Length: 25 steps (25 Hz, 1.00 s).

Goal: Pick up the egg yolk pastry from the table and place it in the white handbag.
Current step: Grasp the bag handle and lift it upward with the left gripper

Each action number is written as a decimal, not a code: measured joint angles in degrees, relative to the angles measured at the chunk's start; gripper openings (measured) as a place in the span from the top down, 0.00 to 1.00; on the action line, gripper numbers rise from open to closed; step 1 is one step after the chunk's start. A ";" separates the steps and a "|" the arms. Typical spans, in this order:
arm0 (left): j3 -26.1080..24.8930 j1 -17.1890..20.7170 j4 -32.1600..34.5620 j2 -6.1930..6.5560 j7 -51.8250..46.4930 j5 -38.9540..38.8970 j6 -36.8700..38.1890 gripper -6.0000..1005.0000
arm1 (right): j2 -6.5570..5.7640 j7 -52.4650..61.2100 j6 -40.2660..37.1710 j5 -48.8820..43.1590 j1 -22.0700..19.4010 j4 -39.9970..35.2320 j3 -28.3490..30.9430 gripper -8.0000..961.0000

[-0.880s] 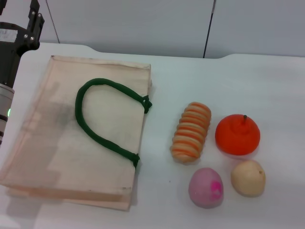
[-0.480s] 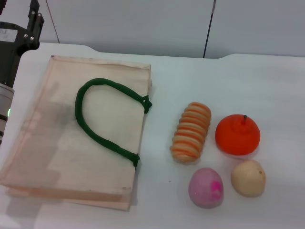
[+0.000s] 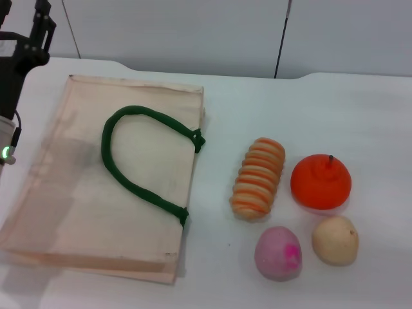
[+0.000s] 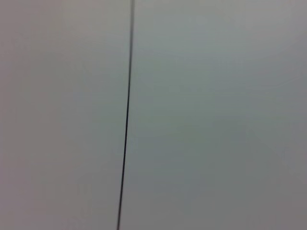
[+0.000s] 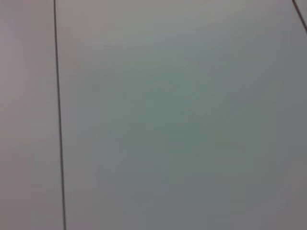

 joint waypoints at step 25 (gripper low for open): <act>0.11 -11.93 -44.91 2.49 -102.98 59.43 2.22 0.35 | -3.28 40.65 -8.93 -33.73 0.31 -25.43 -4.94 0.11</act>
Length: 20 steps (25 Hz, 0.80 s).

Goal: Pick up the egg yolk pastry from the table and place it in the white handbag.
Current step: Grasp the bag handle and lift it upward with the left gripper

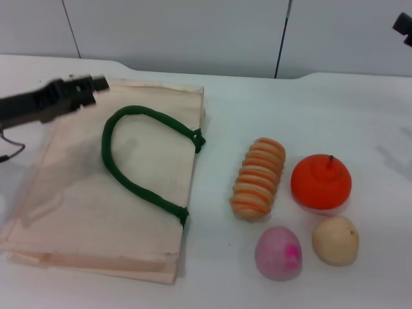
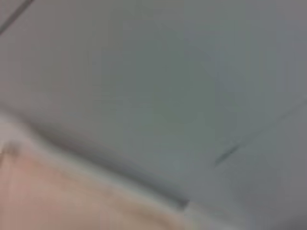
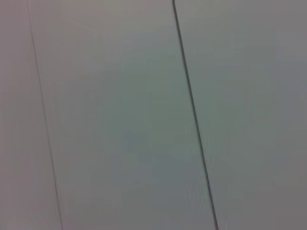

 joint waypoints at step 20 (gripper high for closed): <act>0.09 -10.25 -3.81 2.07 -11.61 29.18 -1.42 0.35 | 0.56 -0.34 -0.75 -0.45 0.12 0.76 2.72 0.12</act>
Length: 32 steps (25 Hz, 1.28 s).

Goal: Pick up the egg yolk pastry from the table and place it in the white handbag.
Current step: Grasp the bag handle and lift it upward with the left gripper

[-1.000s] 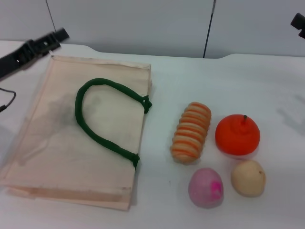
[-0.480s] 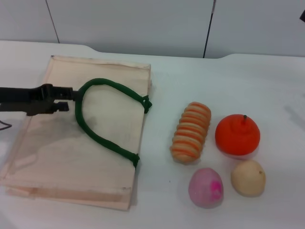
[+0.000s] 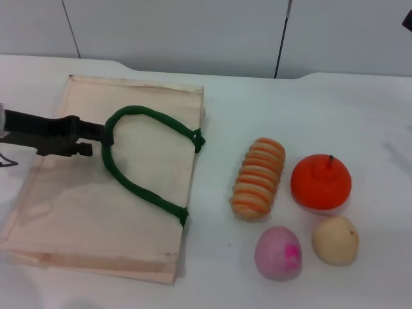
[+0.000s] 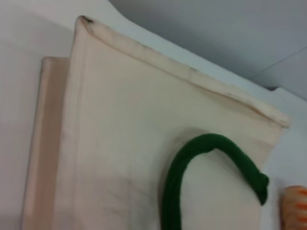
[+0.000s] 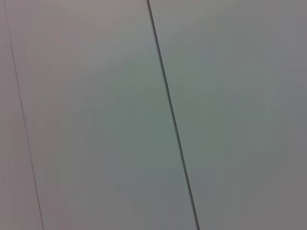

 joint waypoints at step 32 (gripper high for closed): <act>0.00 -8.95 17.12 2.89 -9.00 20.33 -19.21 0.35 | 1.10 -0.09 -0.89 0.38 0.75 -0.02 0.02 0.12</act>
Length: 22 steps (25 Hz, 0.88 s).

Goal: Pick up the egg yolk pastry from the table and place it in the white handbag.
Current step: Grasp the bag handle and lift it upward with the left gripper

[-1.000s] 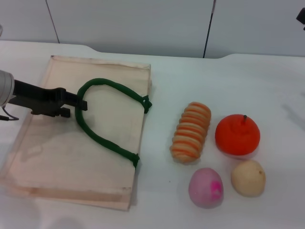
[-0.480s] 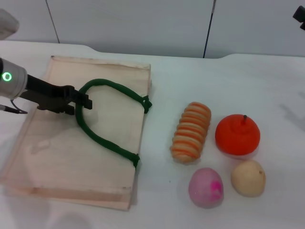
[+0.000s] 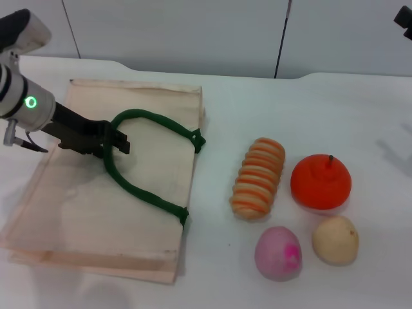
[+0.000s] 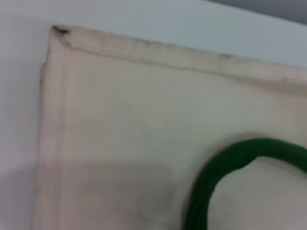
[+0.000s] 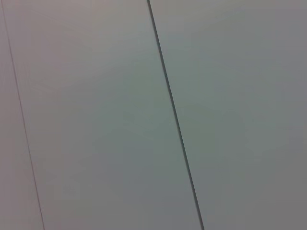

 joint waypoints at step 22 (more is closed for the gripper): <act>0.00 -5.82 5.19 0.27 -8.92 18.72 -4.04 0.36 | 0.74 0.00 0.00 0.14 0.32 -0.02 0.86 0.12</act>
